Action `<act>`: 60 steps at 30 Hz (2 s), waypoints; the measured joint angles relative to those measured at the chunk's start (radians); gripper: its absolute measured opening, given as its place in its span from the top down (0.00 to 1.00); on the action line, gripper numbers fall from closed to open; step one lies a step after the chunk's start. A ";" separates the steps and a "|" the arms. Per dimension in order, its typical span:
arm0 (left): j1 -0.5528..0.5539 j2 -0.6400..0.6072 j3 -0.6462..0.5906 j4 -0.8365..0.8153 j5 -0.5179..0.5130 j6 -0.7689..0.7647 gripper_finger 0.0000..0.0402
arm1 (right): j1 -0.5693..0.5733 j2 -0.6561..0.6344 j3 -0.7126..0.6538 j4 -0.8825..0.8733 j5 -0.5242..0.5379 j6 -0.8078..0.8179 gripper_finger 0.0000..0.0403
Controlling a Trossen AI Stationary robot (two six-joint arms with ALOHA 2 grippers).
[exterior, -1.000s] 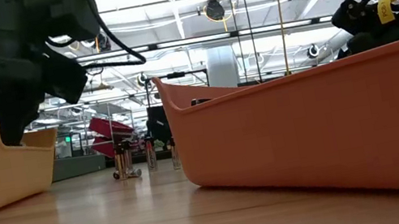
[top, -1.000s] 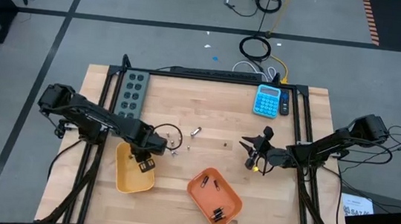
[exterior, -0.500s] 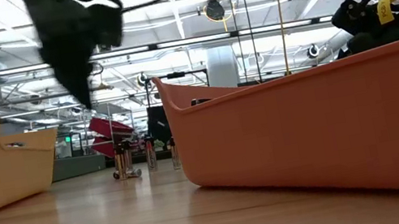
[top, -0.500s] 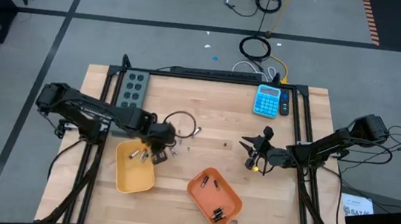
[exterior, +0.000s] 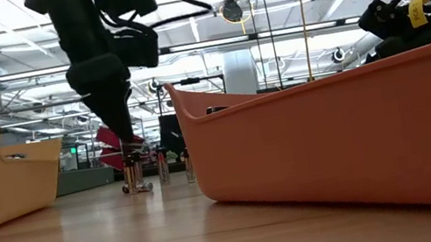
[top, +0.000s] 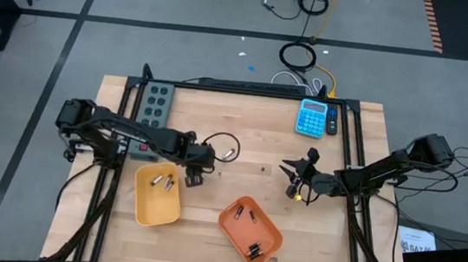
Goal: Sort batteries
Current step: Put the silver battery into the yellow bin
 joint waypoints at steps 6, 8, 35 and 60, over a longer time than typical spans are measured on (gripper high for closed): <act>0.001 0.039 0.000 0.045 0.048 0.024 0.55 | 0.000 0.000 0.000 -0.002 0.000 0.000 0.78; 0.000 0.049 0.000 0.049 0.053 0.026 0.55 | 0.000 0.000 0.000 -0.002 0.000 0.000 0.78; 0.001 0.095 -0.050 0.149 0.064 0.045 0.76 | 0.000 0.000 0.000 -0.016 0.000 0.006 0.78; -0.015 -0.145 0.112 -0.236 0.126 -0.102 0.86 | 0.000 0.000 0.000 0.005 -0.003 0.005 0.78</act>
